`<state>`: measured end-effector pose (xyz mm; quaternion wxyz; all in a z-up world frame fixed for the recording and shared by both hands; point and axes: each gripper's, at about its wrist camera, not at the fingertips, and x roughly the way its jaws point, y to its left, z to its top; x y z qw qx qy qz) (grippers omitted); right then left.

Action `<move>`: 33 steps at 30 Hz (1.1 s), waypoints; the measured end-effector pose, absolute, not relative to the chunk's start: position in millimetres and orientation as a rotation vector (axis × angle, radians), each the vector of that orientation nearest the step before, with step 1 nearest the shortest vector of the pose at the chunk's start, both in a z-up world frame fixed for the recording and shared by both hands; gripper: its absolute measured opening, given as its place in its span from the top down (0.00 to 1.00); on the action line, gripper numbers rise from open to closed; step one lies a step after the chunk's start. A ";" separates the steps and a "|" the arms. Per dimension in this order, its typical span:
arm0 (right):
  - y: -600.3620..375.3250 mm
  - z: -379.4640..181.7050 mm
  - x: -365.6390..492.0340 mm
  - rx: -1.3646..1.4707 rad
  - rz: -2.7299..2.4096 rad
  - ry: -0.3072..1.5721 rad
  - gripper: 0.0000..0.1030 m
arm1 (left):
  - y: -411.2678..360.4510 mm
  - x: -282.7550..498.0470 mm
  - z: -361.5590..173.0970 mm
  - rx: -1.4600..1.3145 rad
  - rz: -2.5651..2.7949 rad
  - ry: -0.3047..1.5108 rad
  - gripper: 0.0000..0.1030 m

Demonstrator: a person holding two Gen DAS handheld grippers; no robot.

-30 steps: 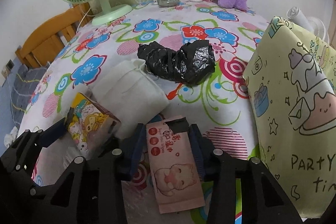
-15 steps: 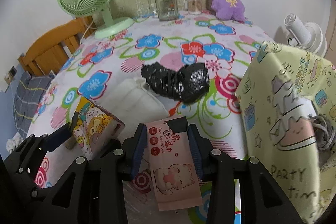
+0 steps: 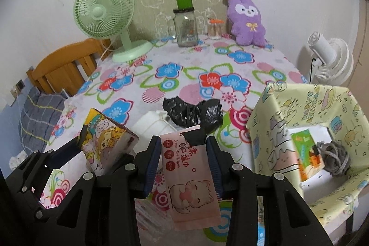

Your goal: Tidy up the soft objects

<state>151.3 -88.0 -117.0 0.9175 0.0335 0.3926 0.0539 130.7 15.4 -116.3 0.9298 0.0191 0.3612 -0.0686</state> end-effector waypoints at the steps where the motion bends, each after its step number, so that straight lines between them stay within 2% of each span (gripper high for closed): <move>1: -88.1 -114.1 149.8 0.068 0.112 0.802 0.58 | 14.9 129.3 -114.3 0.039 -0.141 0.735 0.28; 33: -118.6 -39.7 104.7 0.045 0.101 0.640 0.58 | -20.6 92.2 -51.0 0.048 -0.173 0.602 0.28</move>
